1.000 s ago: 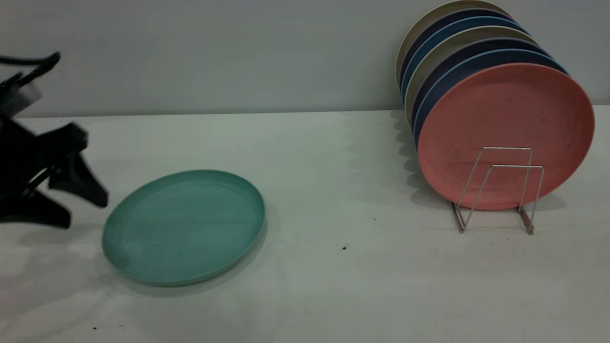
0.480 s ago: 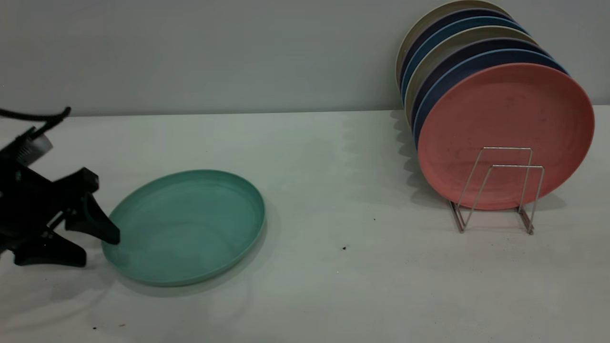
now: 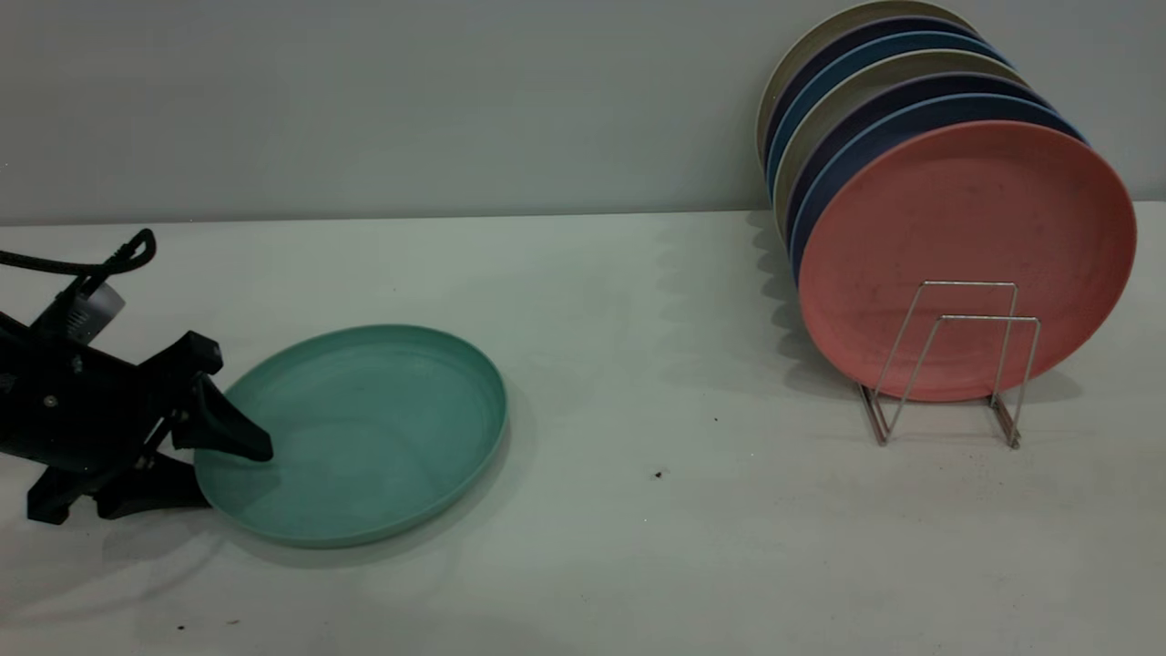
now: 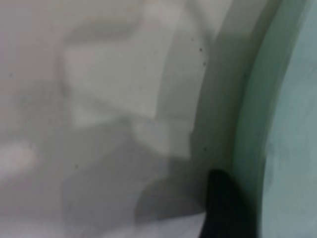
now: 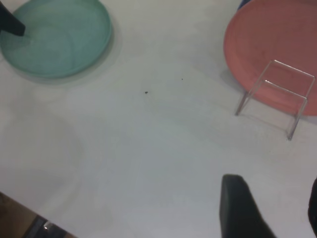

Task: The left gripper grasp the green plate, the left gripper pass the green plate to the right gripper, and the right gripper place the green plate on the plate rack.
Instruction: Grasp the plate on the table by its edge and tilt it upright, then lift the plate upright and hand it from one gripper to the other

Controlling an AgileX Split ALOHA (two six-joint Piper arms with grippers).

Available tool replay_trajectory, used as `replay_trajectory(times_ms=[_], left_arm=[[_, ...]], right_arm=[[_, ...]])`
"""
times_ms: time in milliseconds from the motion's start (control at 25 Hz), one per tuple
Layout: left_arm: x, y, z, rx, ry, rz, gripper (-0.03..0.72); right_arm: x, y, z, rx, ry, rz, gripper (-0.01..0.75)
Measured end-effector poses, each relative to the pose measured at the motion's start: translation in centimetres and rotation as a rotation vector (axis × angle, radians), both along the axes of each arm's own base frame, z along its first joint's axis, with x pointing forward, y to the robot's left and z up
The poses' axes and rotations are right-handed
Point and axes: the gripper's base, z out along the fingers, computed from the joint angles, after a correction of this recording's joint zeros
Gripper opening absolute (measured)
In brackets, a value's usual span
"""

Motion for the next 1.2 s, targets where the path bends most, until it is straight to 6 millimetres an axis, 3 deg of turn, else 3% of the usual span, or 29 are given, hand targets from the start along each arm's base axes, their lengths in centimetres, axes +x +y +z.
replay_trajectory(times_ms=[160,320,400,680,880,1200], left_arm=[[0.0,0.1,-0.2,0.008,0.002,-0.001,0.327],[0.0,0.1,-0.2,0.016,0.004,0.005,0.077],[0.1,0.2,-0.2,0.019,-0.003,0.009,0.026],[0.2,0.2,-0.2,0.043,-0.035,-0.023,0.016],[0.6,0.0,0.3,0.052,-0.103,-0.100,0.016],[2.7,-1.5,5.0,0.156,-0.361,-0.302,0.016]], right_arm=[[0.0,0.1,0.0,0.018,0.003,0.000,0.357],[-0.1,0.3,0.1,0.063,0.012,0.001,0.357],[-0.1,0.5,0.2,0.086,0.021,0.006,0.357],[0.1,1.1,0.2,0.196,0.067,0.009,0.357],[2.2,1.3,-0.8,0.231,0.135,-0.020,0.357],[6.8,1.8,-4.1,0.269,0.222,-0.019,0.356]])
